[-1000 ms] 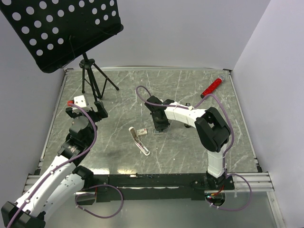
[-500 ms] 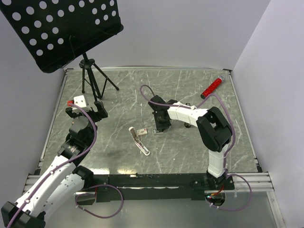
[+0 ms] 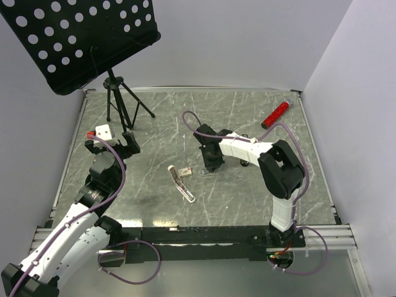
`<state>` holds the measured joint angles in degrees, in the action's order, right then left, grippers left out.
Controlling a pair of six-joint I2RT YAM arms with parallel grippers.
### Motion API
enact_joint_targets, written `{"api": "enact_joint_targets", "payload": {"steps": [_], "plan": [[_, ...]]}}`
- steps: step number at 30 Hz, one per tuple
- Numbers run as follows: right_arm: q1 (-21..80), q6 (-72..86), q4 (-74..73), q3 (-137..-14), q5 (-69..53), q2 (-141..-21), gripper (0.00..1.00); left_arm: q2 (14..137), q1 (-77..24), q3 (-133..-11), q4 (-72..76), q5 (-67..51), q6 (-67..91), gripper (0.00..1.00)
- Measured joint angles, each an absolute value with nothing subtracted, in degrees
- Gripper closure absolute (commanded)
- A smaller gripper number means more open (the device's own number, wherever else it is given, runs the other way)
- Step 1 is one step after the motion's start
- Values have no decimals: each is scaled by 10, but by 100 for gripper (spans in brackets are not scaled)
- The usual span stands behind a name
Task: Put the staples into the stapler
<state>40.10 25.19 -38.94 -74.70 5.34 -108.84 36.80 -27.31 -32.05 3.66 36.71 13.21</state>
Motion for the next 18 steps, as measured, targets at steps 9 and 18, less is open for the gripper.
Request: {"api": "enact_joint_targets", "payload": {"steps": [9, 18], "plan": [[403, 222, -384, -745, 41, -1027, 87, 368, -273, -321, 37, 367, 132, 3], [482, 185, -346, -705, 33, -998, 88, 368, -273, -321, 36, 366, 132, 3]]}}
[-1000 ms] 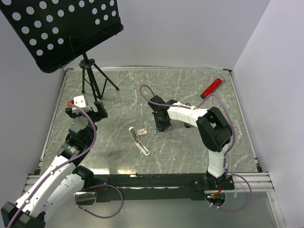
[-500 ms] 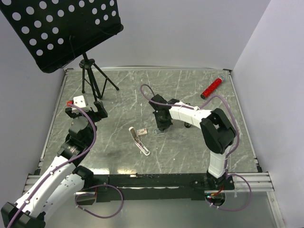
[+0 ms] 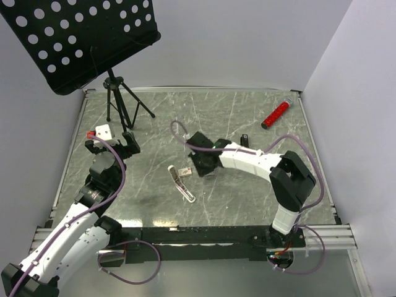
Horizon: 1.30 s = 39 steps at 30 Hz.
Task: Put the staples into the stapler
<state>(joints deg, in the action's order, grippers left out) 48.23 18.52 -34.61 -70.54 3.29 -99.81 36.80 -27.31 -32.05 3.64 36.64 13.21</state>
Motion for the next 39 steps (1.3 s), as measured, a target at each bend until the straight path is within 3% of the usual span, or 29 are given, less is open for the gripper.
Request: {"api": "enact_joint_targets", "payload": {"steps": [11, 39], "plan": [[581, 172, -246, -625, 8, -960, 89, 366, -273, -321, 36, 366, 132, 3], [610, 168, -189, -616, 11, -960, 89, 362, -273, -321, 36, 363, 132, 3]]}}
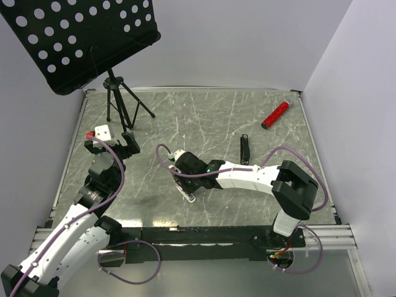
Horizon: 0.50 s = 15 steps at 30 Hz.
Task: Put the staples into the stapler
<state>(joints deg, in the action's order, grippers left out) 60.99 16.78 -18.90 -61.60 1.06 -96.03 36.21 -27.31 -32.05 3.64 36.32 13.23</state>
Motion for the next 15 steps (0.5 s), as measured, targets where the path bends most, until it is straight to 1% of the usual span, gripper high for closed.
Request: {"api": "enact_joint_targets", "payload": {"steps": [15], "plan": [[610, 162, -189, -616, 17, -970, 90, 360, -273, -321, 36, 363, 132, 3]]}}
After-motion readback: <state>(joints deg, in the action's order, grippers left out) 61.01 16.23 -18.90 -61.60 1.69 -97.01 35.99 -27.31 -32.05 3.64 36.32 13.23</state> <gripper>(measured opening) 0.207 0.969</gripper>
